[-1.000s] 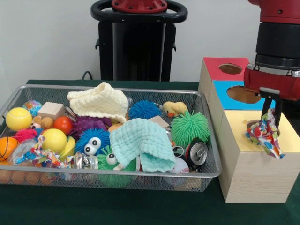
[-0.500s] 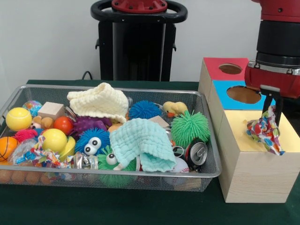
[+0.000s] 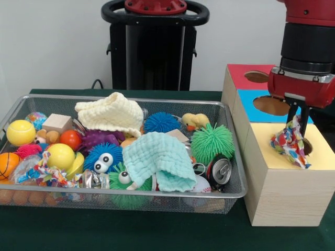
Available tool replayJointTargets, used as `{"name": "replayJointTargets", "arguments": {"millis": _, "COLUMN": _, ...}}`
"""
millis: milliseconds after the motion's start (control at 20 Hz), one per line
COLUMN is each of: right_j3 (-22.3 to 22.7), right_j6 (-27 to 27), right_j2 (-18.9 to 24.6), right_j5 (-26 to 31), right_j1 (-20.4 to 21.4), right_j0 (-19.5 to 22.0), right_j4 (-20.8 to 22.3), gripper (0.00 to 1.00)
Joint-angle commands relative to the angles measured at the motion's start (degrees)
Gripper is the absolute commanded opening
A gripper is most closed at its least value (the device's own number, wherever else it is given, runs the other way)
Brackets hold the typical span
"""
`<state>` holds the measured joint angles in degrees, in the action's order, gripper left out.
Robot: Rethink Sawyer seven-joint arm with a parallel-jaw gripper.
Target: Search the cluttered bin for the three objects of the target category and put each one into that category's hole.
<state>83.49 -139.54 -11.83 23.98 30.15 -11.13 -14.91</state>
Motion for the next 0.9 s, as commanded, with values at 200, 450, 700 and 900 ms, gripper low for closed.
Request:
{"name": "replayJointTargets", "arguments": {"millis": 200, "right_j3": 7.15, "right_j6": -8.34, "right_j2": 4.81, "right_j5": 4.38, "right_j1": -1.96, "right_j0": 2.40, "right_j4": -2.72, "gripper": 0.00}}
{"name": "replayJointTargets", "arguments": {"millis": 450, "right_j3": 8.85, "right_j6": -7.16, "right_j2": 8.07, "right_j5": 4.13, "right_j1": -1.55, "right_j0": 4.19, "right_j4": -4.25, "gripper": 0.00}}
{"name": "replayJointTargets", "arguments": {"millis": 700, "right_j3": 11.63, "right_j6": -5.73, "right_j2": 12.61, "right_j5": 2.81, "right_j1": -0.67, "right_j0": 7.16, "right_j4": -6.46, "gripper": 0.00}}
{"name": "replayJointTargets", "arguments": {"millis": 900, "right_j3": 12.76, "right_j6": -5.68, "right_j2": 13.88, "right_j5": 2.26, "right_j1": -0.20, "right_j0": 8.04, "right_j4": -7.14, "gripper": 0.00}}
